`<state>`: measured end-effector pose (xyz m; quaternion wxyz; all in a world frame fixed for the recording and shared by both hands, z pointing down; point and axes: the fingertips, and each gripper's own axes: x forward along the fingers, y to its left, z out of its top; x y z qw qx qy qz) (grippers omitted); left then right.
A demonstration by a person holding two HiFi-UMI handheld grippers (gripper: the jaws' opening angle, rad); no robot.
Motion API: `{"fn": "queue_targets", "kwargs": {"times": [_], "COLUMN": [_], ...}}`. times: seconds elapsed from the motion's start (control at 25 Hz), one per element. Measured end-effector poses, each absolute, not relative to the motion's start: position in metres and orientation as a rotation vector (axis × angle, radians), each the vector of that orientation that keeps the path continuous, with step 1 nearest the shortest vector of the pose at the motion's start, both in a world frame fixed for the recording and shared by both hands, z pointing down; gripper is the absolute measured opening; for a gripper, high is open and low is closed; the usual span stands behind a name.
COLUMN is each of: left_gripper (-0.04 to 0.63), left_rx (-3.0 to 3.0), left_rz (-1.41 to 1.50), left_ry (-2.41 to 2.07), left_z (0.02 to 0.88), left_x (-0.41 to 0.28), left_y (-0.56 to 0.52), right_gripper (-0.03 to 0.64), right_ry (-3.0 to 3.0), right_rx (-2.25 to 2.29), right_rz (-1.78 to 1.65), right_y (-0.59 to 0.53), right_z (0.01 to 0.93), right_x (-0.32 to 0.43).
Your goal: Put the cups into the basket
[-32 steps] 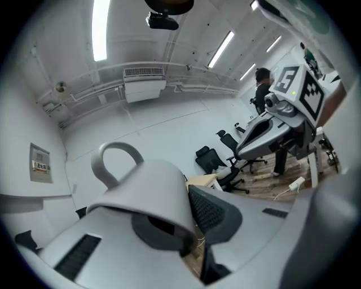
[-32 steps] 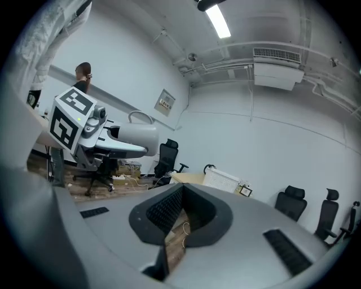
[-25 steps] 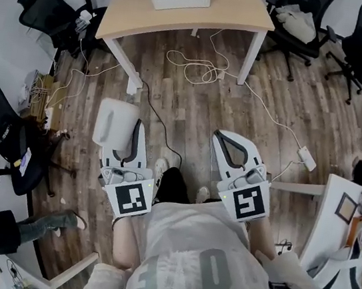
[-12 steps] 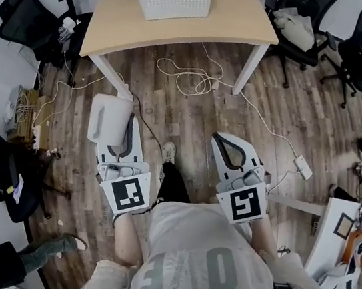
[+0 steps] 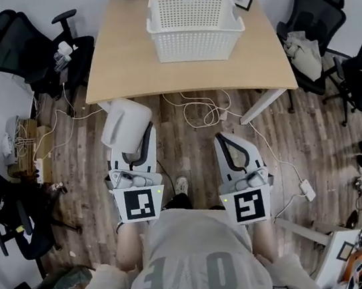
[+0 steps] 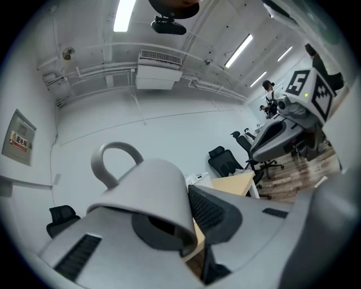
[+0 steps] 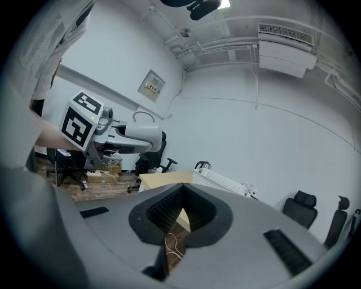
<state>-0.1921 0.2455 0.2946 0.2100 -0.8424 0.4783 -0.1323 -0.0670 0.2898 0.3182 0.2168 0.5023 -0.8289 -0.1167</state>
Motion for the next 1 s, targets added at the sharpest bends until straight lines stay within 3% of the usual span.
{"fn": "queue_targets", "kwargs": {"times": [0.4, 1.0], "left_gripper": [0.051, 0.051], "left_rx": [-2.381, -2.292], "left_rz": [-0.331, -0.317], "left_ry": [1.310, 1.311], "left_z": [0.288, 0.245], "left_x": [-0.208, -0.130], "left_y": [0.143, -0.026], "right_gripper": [-0.002, -0.002], "right_ry": [-2.237, -2.336], "right_rx": [1.425, 1.478], "right_rz": [-0.344, -0.479], "right_y": [0.181, -0.014], "right_z": [0.311, 0.270], "right_x": [-0.076, -0.001]}}
